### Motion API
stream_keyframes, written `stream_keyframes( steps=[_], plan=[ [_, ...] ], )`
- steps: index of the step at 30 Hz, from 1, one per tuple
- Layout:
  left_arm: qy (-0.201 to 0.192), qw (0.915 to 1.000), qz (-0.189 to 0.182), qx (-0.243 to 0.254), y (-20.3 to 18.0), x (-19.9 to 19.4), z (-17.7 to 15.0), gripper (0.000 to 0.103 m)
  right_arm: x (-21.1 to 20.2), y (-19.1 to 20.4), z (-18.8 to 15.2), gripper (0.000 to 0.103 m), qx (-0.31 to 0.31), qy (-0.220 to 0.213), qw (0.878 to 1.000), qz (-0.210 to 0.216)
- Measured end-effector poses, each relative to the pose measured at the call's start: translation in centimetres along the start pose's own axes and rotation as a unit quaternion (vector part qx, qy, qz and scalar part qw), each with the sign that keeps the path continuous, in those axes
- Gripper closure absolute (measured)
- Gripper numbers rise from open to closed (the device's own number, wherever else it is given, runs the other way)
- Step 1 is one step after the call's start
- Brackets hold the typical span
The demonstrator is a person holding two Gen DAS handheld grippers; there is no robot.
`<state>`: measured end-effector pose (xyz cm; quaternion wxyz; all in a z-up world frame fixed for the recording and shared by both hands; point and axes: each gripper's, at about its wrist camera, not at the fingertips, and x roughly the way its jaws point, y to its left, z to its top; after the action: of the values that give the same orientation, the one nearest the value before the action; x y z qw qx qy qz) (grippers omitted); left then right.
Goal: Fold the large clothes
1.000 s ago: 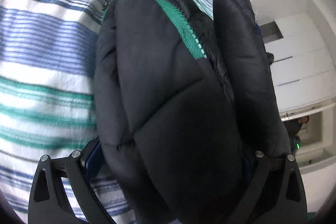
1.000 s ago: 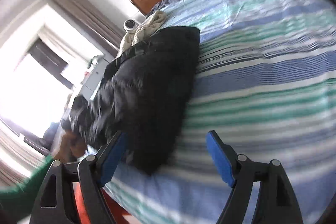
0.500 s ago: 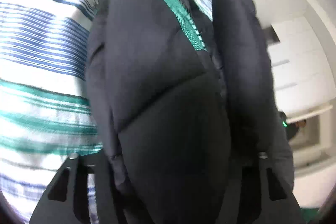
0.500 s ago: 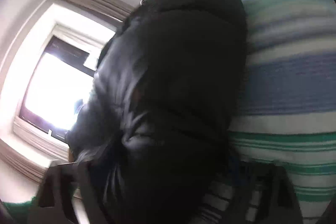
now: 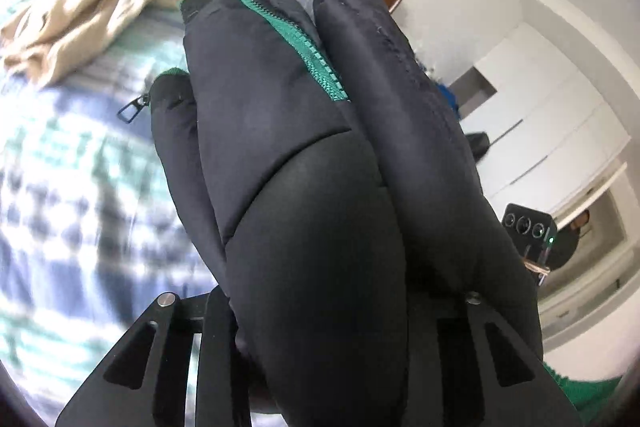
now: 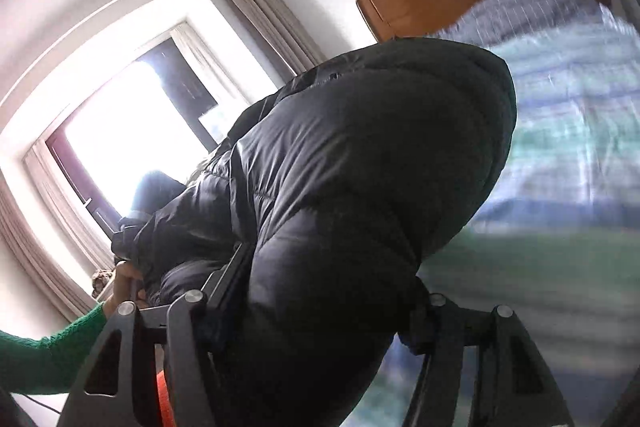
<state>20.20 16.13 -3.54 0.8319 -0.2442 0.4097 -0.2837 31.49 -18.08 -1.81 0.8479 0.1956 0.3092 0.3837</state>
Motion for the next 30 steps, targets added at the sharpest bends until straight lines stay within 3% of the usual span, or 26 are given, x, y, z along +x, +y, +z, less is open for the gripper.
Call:
stream_keyframes(
  steps=[3, 5, 8, 9, 10, 12, 16, 18, 19, 21, 23, 25, 27, 29, 30],
  plan=[
    [-0.004, 1.0000, 0.007, 0.000, 0.3, 2.9, 2.0, 0.070, 2.1, -3.3, 2.0, 0.040, 0.006, 0.005, 1.000, -0.001],
    [0.003, 0.9997, 0.022, -0.007, 1.8, 4.5, 2.4, 0.065, 2.9, -6.8, 1.6, 0.040, 0.034, 0.023, 0.999, -0.009],
    [0.052, 0.9950, 0.070, -0.049, 4.9, 10.0, 1.6, 0.052, 5.5, -12.4, -0.3, 0.028, 0.117, 0.098, 0.986, -0.065],
    [0.078, 0.9909, 0.086, -0.068, 6.0, 11.7, 0.7, 0.044, 6.0, -13.6, -1.1, 0.023, 0.141, 0.115, 0.980, -0.082],
    [0.080, 0.9899, 0.072, -0.091, 6.8, 12.2, -0.3, 0.034, 5.6, -14.4, -2.1, 0.019, 0.162, 0.113, 0.977, -0.085],
    [0.056, 0.9925, 0.070, -0.083, 6.2, 11.0, -1.7, 0.029, 3.7, -14.1, -3.1, 0.016, 0.159, 0.087, 0.979, -0.091],
    [0.033, 0.9906, 0.132, -0.015, 3.0, 7.0, -3.0, 0.028, -1.2, -9.5, -3.2, 0.014, 0.094, 0.049, 0.981, -0.160],
    [-0.003, 0.9789, 0.199, 0.045, 0.0, 4.4, -3.8, 0.020, -2.7, -6.9, -2.5, 0.008, 0.052, 0.031, 0.976, -0.210],
    [-0.024, 0.9697, 0.232, 0.074, -1.1, 3.5, -3.9, 0.010, -3.9, -4.6, -2.4, 0.006, 0.017, 0.017, 0.967, -0.252],
    [-0.082, 0.9476, 0.280, 0.131, -4.9, 0.6, -5.3, 0.001, -5.5, -1.9, -2.6, 0.006, -0.034, -0.015, 0.952, -0.303],
    [-0.142, 0.9317, 0.292, 0.163, -7.6, -2.0, -6.8, 0.001, -7.7, 1.6, -3.1, 0.006, -0.070, -0.065, 0.930, -0.356],
    [-0.198, 0.9148, 0.302, 0.181, -10.3, -3.9, -8.9, 0.000, -9.5, 3.9, -3.4, 0.006, -0.063, -0.097, 0.908, -0.403],
    [-0.220, 0.9060, 0.310, 0.186, -10.8, -4.3, -8.3, 0.000, -9.9, 4.8, -3.6, 0.005, -0.051, -0.091, 0.895, -0.434],
    [-0.197, 0.9070, 0.326, 0.181, -11.5, -3.2, -9.8, 0.000, -9.8, 5.4, -4.0, 0.005, -0.058, -0.061, 0.888, -0.452],
    [-0.184, 0.9082, 0.334, 0.173, -11.0, -1.2, -8.1, 0.000, -9.9, 5.8, -4.3, 0.005, -0.057, -0.054, 0.886, -0.458]
  ],
)
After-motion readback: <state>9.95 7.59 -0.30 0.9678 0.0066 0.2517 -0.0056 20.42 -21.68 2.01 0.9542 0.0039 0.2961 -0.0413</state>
